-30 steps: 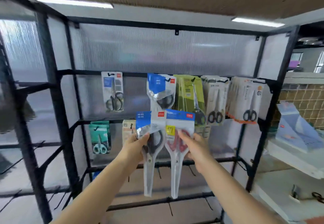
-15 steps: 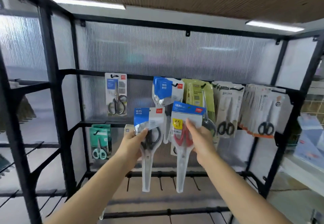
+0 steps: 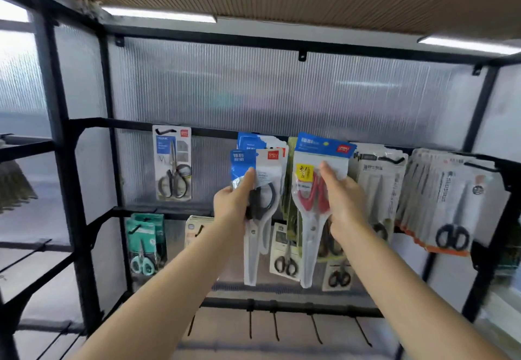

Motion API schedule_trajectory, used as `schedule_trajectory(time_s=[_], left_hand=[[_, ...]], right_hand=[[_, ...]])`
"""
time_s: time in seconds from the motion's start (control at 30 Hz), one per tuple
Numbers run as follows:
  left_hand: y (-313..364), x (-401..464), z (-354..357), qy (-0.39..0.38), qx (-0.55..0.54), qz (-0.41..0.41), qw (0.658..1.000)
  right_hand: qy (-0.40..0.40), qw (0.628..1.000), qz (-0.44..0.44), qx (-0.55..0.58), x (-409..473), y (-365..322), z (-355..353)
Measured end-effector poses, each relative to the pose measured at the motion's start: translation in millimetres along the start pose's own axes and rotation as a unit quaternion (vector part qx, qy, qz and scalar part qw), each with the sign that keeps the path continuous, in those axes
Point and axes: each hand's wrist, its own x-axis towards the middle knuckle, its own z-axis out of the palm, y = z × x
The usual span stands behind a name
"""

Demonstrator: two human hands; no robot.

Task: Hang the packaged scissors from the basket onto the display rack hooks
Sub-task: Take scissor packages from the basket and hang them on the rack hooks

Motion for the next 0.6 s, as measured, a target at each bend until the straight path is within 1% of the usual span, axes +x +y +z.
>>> schedule_trajectory(time_s=[0.17,0.4,0.6], left_hand=[[2.7,7.4,8.2,0.031,0.009,0.023,0.999],[4.4,15.9,11.0,0.075,0.029,0.039,0.996],[0.7,14.3,18.6,0.094,0.049,0.075,0.992]], right_hand=[[-0.016,1.0,-0.015,-0.004,3.9,-1.5,4.8],[-0.008,0.997,-0.074,0.016,6.3,-18.1,17.2],[0.003,0.996,-0.077,0.042,4.8,-21.7,17.2]])
